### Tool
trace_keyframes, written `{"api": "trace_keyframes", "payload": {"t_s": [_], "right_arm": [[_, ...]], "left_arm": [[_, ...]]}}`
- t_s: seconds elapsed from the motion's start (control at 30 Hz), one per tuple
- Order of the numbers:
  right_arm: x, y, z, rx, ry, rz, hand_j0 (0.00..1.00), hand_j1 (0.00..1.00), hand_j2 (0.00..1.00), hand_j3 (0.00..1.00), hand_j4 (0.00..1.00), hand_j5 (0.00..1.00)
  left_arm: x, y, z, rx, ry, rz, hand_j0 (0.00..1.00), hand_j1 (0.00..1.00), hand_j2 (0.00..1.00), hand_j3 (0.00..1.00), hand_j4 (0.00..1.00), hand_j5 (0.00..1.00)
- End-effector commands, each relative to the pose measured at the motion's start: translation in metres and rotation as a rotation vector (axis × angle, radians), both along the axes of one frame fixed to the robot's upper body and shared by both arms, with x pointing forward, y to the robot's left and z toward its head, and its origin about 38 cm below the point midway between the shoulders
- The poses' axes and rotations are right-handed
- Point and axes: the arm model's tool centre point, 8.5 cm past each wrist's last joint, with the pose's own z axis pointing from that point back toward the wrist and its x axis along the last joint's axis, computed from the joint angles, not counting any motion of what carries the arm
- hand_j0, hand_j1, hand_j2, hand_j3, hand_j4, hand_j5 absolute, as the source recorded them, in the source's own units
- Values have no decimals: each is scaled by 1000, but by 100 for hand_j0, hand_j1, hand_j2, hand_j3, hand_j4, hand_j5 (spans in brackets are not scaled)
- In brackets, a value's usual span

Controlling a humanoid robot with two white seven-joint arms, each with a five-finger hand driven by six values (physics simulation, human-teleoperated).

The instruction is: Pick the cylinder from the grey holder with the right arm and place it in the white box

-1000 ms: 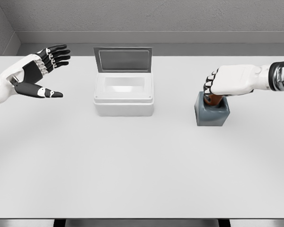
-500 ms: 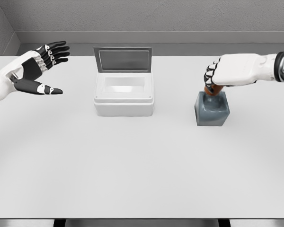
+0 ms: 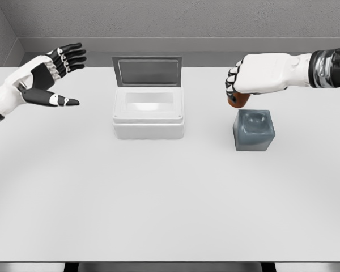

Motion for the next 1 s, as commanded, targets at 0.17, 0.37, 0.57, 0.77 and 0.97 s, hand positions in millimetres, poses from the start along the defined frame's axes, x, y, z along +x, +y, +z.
{"api": "trace_keyframes", "payload": {"t_s": [0.17,0.37,0.57,0.77,0.97], "right_arm": [[9,19,-1,31,8,20,49,49,49,49,49,49],[23,31,-2,48,18,10,49,49,49,49,49,49],[25,47,-2,62,17,37,49,49,49,49,49,49],[33,60,0,80,21,42,49,49,49,49,49,49],[38,69,-4,88,31,43,49,49,49,49,49,49]], "left_arm": [[16,2,-6,-20,20,35,100,100,100,100,100,100],[20,0,-5,-17,21,35,100,100,100,100,100,100],[20,2,-6,-17,25,42,100,100,100,100,100,100],[23,8,-7,-16,34,61,100,100,100,100,100,100],[24,10,-8,-17,36,67,100,100,100,100,100,100]]}}
